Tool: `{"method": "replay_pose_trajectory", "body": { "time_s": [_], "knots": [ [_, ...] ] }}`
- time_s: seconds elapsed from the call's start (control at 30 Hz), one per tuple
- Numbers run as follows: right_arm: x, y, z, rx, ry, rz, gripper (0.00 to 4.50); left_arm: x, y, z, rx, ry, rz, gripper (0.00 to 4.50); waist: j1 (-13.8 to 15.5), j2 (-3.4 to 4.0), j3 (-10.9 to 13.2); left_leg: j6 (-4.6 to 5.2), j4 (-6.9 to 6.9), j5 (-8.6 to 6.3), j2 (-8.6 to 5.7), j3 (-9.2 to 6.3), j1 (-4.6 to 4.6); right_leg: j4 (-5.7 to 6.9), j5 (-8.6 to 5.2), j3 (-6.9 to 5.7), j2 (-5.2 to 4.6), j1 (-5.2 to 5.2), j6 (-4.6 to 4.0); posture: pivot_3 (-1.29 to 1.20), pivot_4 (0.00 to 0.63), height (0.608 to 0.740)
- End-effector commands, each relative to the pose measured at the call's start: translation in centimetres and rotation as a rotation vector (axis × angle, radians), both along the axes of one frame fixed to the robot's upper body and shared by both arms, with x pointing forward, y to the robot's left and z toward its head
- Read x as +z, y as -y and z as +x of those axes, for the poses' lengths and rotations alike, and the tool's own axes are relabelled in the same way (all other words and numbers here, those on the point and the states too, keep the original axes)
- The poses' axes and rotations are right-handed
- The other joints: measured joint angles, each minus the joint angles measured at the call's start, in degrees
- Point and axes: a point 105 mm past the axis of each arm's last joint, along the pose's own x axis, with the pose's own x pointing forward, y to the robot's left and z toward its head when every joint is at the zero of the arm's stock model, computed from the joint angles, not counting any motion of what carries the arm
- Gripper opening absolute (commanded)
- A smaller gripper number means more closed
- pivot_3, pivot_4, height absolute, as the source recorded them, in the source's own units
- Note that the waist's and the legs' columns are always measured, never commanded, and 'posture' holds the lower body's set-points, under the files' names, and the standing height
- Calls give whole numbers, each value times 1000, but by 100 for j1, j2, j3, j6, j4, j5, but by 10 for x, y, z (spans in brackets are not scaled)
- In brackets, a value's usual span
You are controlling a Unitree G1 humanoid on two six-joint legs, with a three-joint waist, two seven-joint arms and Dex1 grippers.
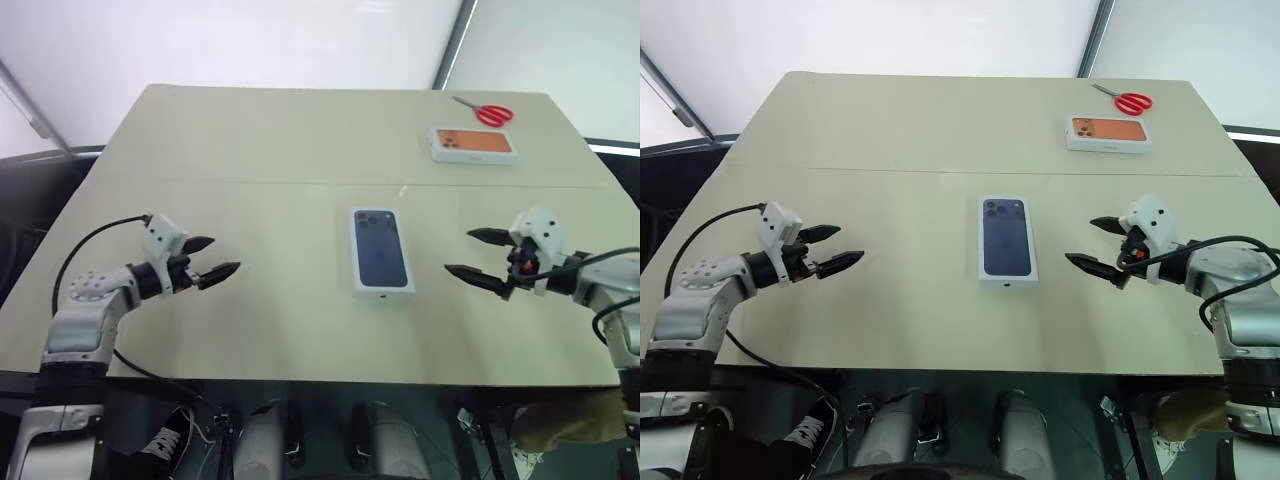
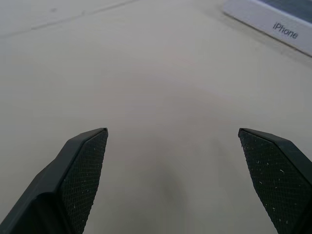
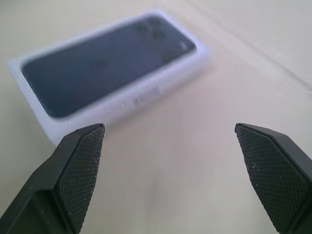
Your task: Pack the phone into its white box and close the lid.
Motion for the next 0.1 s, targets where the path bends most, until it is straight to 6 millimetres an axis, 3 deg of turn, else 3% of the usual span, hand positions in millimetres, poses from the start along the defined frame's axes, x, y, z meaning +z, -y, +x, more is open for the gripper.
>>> {"method": "replay_pose_trajectory", "body": {
  "time_s": [0.03, 0.1],
  "knots": [
    [13, 10, 2, -24, 67, -28, 4464, 24, -4, -2, 4, 97, 19, 4500, -2, 0, 0, 0, 0, 0, -1, -1, 3, 0, -4, 0, -2, 0, -6, 0, 150, 738],
    [13, 11, 3, -28, 71, -24, 4464, 25, -12, -3, 31, 81, 24, 4500, -6, 1, 0, 1, -1, -2, -1, -2, 5, -2, -4, 1, -3, -2, -6, 0, 150, 738]
  ]
}}
